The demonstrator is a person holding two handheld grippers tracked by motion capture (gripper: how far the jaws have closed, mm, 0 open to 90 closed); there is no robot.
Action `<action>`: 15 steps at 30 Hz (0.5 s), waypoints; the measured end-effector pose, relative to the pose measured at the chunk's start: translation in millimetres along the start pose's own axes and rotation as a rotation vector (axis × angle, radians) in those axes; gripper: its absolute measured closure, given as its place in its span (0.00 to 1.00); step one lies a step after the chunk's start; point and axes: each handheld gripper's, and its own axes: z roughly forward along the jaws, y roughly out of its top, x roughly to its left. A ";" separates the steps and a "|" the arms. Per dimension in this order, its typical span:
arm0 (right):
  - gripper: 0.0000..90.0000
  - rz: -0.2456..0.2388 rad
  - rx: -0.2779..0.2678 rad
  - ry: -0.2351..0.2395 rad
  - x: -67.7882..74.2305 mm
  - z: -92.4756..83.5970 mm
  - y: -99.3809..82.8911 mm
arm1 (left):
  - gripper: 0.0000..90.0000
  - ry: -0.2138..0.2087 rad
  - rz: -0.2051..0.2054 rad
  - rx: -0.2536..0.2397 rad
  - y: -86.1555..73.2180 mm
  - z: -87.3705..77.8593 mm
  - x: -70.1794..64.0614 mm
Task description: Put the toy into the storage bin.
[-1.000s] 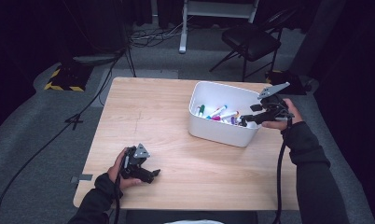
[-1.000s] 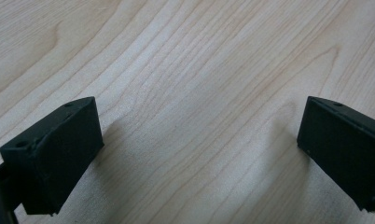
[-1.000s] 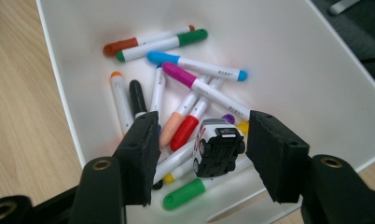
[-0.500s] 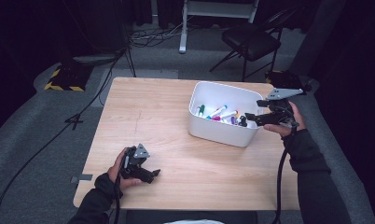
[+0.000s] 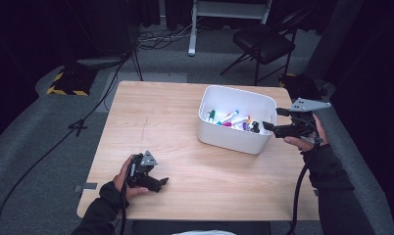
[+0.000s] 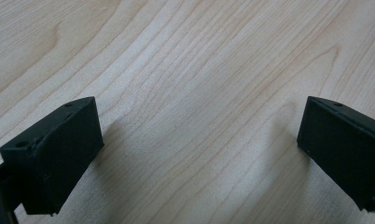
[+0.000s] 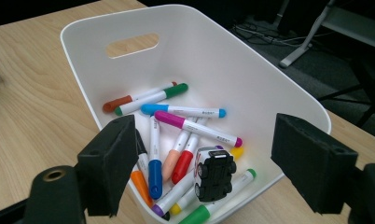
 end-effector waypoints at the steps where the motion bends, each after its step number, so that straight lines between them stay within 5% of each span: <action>1: 0.26 0.001 -0.008 -0.005 0.9 -2.3 -1.2 | 0.00 0.000 0.000 0.000 0.0 0.0 0.0; 15: 0.26 -0.012 -0.063 0.015 16.5 -24.5 -19.2 | 0.00 0.000 0.000 0.000 0.0 0.0 0.0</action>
